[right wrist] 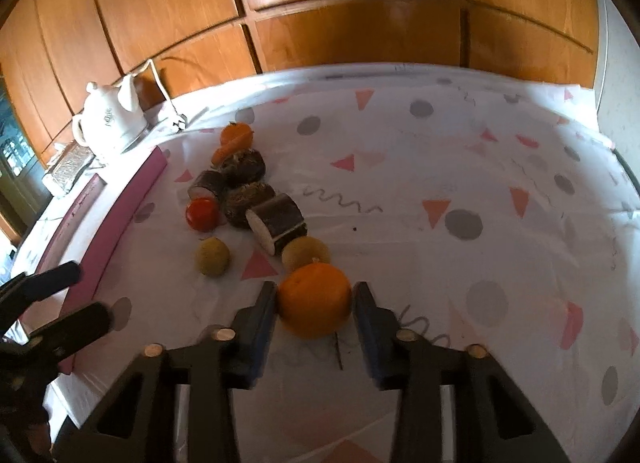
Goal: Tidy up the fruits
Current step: 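Close the right tool around the large mandarin orange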
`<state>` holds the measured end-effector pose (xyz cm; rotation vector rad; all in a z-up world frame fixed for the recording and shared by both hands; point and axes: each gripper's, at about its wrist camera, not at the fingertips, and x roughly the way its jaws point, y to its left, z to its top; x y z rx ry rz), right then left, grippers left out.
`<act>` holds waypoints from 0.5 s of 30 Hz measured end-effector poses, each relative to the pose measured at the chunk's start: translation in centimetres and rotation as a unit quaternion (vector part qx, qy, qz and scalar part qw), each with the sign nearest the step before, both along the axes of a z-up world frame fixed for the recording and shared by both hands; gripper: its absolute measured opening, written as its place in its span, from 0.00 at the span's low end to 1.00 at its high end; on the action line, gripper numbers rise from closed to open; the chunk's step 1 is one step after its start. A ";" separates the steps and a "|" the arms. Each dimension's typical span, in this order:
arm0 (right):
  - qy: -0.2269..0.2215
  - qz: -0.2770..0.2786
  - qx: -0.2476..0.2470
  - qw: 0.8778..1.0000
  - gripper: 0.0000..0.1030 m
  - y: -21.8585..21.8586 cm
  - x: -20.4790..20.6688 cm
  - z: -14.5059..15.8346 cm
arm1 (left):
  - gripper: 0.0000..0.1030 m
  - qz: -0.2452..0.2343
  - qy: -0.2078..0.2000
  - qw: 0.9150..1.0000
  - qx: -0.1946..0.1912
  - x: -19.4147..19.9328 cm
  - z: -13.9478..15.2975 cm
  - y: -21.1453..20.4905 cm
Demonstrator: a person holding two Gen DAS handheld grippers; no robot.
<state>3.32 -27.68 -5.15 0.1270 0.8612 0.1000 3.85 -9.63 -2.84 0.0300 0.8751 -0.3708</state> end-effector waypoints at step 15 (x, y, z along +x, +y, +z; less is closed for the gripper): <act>-0.046 -0.040 -0.029 0.998 0.37 -2.1 -0.6 -0.5 | 0.52 -0.021 0.029 0.999 -0.001 4.7 -2.5 -5.6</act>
